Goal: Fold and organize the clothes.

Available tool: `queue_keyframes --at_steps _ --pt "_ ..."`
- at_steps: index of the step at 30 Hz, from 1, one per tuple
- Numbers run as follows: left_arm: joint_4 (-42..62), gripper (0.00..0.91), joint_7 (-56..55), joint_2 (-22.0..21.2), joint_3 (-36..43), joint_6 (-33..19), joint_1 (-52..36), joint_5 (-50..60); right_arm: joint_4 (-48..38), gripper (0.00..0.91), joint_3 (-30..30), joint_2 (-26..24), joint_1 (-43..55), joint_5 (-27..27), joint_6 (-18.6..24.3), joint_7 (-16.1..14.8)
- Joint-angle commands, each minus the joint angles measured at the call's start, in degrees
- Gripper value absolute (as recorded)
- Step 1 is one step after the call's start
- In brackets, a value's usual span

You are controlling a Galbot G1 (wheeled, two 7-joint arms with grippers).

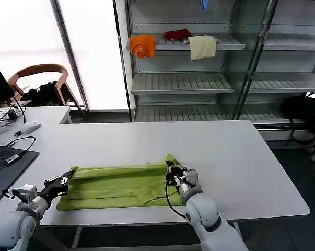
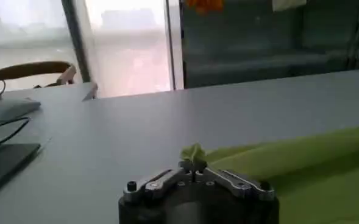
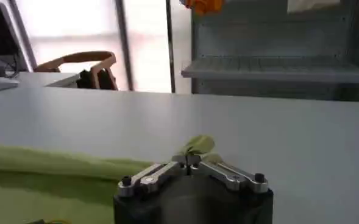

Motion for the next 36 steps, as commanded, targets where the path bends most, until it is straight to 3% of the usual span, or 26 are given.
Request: queue_keyframes --at_steps 1,14,15,16,19,22,27,30,36 --pt "-2.81 0.000 0.81 0.27 -2.35 -0.58 4.88 0.64 6.30 0.000 -0.10 -1.62 -5.60 -0.17 0.02 0.19" --pt "-2.79 0.010 1.52 -0.19 -2.56 -2.01 6.86 4.83 6.39 0.000 -0.19 -0.80 -8.49 -5.05 0.15 -0.67" --pt "-2.79 0.252 1.48 -0.32 -2.49 -2.03 6.83 5.22 6.05 0.343 -0.11 -0.58 -8.49 -5.58 0.16 -0.78" --pt "-2.81 0.907 1.37 -0.62 -2.35 -2.11 6.76 5.51 5.64 0.907 -0.11 -0.28 -8.48 -6.87 0.19 -0.74" --pt "-2.92 0.907 0.96 -1.02 -2.06 -2.44 6.72 6.63 4.81 0.907 0.06 0.58 -8.60 -11.42 0.27 -1.48" --pt "-3.02 0.907 0.51 -1.26 -1.84 -2.69 6.66 7.13 4.16 0.907 0.62 2.10 -9.18 -19.18 0.37 -3.09" --pt "-3.15 0.907 -0.41 -1.91 -1.66 -2.83 6.36 7.27 3.35 0.907 0.62 2.23 -9.03 -23.19 0.40 -2.88" --pt "-3.53 0.907 -2.06 -2.75 -1.94 -4.17 6.08 5.40 3.73 0.907 1.12 2.37 -8.91 -21.82 0.48 -3.14" --pt "-6.63 0.907 -8.84 -5.79 -3.44 -6.28 6.83 -5.22 7.56 0.907 3.42 2.63 -6.53 -9.68 2.09 -4.13"
